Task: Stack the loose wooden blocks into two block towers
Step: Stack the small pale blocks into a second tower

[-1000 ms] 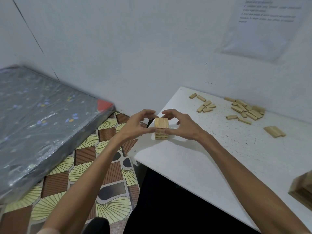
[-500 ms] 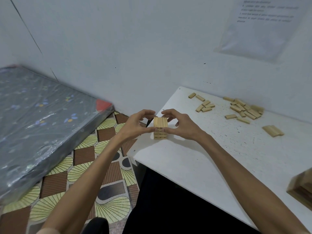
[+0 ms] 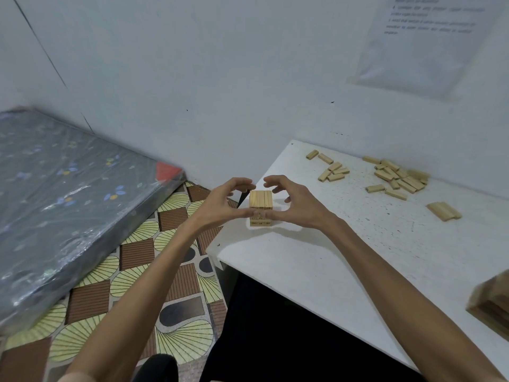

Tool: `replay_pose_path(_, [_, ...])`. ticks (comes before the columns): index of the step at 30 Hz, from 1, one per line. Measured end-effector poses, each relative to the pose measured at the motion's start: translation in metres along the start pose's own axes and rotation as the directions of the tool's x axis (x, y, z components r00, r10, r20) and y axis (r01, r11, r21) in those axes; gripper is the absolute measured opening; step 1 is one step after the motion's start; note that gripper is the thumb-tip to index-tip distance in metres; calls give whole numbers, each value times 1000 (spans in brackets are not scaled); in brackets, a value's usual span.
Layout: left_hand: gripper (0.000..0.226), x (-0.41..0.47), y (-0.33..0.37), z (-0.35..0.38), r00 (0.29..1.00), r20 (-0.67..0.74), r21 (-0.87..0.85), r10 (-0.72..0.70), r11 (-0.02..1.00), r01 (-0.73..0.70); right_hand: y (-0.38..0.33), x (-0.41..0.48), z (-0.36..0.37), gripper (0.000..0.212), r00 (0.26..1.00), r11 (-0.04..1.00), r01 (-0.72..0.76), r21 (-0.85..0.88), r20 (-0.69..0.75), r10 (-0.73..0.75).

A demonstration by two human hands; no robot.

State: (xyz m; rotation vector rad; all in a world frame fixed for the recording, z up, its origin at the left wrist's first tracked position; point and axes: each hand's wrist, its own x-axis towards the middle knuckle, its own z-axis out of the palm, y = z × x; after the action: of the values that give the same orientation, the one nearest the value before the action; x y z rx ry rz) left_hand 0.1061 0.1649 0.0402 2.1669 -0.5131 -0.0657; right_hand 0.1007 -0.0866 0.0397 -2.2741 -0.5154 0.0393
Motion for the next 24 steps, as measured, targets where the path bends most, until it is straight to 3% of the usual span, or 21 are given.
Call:
replay_pose_path(6, [46,11,17,-3,998,-31,85,45,995,-43,0,-13,-17,50,997,996,-10,-84,-80,4])
replay_pose_path(9, [49,23,33,0,988,12,250,154,956,-152,1,-23,-30,41,991,988,-53,-145,-132,33])
replay_pose_path(14, [53,44,62,20,968,102,360,228,899,-250,6,-46,-50,39,977,951,-133,-278,-199,79])
replay_pose_path(24, [49,89,99,93,906,277,311,320,862,-400,41,-110,-88,45,907,836,-390,-385,-318,277])
